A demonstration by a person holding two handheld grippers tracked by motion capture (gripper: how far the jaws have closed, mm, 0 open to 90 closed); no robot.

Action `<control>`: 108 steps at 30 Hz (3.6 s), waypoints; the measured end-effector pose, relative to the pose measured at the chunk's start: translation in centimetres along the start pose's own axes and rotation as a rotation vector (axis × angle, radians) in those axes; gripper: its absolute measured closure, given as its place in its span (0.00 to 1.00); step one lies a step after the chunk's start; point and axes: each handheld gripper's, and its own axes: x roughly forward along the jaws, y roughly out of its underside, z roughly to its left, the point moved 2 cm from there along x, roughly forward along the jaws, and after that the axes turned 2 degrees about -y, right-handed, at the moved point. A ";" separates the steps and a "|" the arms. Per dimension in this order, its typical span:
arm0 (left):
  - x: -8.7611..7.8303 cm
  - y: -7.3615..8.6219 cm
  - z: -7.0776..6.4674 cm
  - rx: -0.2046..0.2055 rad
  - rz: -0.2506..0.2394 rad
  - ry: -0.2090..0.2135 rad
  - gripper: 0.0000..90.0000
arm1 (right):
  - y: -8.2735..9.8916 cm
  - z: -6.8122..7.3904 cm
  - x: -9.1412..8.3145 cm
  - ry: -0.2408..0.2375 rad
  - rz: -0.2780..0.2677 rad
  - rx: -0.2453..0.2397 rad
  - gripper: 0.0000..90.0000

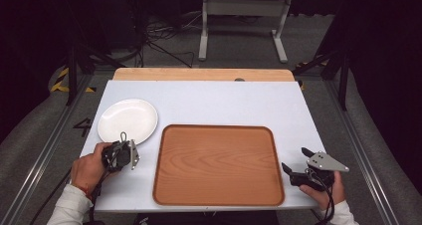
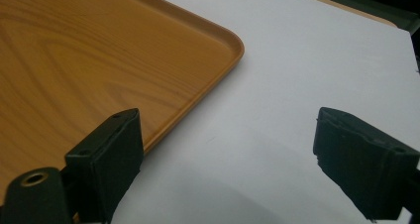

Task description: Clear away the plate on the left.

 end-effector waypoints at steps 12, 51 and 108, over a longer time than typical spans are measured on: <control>-0.7 -1.3 1.0 0.016 -0.029 -0.107 0.97 | 0.0 -0.1 -0.1 -0.002 -0.006 0.002 0.14; -8.4 -10.2 -1.4 0.099 -0.375 -0.062 0.97 | -0.1 -0.3 -0.4 0.017 -0.015 0.009 0.14; -10.1 -17.9 -9.7 0.314 -0.613 0.179 0.95 | 0.3 -0.4 -0.6 0.015 -0.005 0.010 0.14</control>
